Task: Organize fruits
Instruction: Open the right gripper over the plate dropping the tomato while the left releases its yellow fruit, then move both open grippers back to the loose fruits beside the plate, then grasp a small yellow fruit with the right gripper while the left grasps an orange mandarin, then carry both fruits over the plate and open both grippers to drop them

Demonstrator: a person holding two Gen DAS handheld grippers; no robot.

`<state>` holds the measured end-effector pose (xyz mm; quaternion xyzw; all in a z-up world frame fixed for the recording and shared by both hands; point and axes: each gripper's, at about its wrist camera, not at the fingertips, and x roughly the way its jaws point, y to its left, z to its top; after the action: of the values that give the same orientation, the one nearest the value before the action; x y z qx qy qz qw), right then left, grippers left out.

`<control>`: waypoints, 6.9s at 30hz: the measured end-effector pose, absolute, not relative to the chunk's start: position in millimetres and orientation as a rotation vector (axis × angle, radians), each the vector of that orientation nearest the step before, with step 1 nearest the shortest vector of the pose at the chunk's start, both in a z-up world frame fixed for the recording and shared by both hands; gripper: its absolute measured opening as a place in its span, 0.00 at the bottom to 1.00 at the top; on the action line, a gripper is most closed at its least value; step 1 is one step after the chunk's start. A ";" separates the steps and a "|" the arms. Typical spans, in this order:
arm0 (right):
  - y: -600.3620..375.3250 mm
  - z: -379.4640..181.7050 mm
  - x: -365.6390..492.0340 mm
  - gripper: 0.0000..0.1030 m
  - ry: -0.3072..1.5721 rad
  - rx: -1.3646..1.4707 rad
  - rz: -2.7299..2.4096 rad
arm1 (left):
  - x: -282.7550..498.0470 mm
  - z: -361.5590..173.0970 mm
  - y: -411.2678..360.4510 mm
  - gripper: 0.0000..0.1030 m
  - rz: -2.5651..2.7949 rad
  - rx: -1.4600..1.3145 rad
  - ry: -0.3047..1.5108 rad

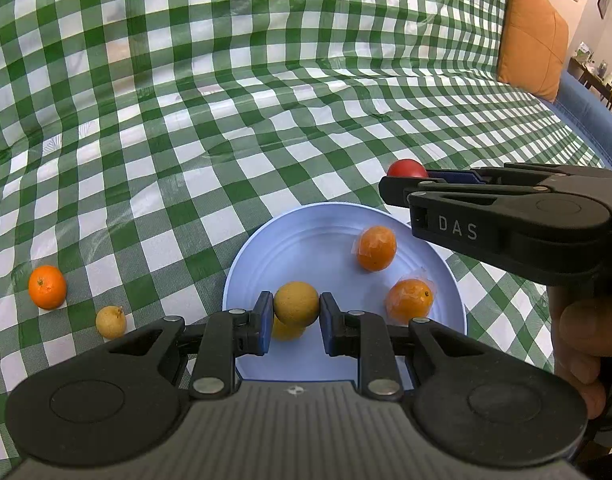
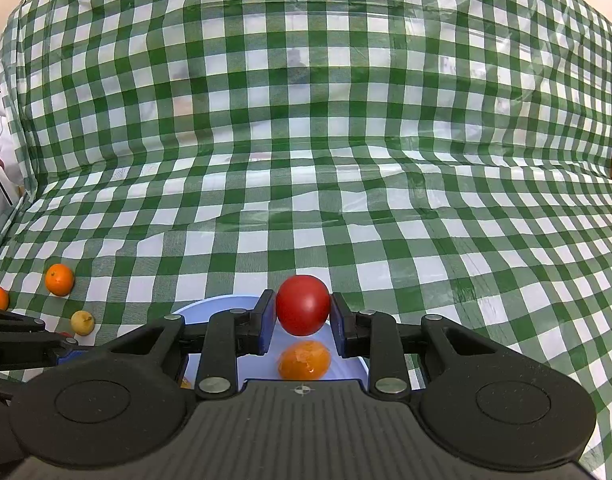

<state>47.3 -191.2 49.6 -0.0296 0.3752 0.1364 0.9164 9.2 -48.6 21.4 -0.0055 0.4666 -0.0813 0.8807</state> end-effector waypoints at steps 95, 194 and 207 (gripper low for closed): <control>-4.7 -21.0 53.0 0.27 0.932 -0.033 0.649 | 29.9 -16.8 131.7 0.40 0.280 -0.408 0.970; -135.3 55.0 35.0 0.27 0.739 -0.088 0.380 | 13.7 35.9 65.2 0.38 0.210 -0.206 0.914; -157.5 51.8 37.0 0.27 0.743 -0.083 0.349 | 20.2 30.7 59.3 0.38 0.192 -0.195 0.924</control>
<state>37.0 -157.5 51.8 -0.0402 0.3610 0.1695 0.9161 20.2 59.3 30.7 -0.0936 0.4444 0.0925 0.8861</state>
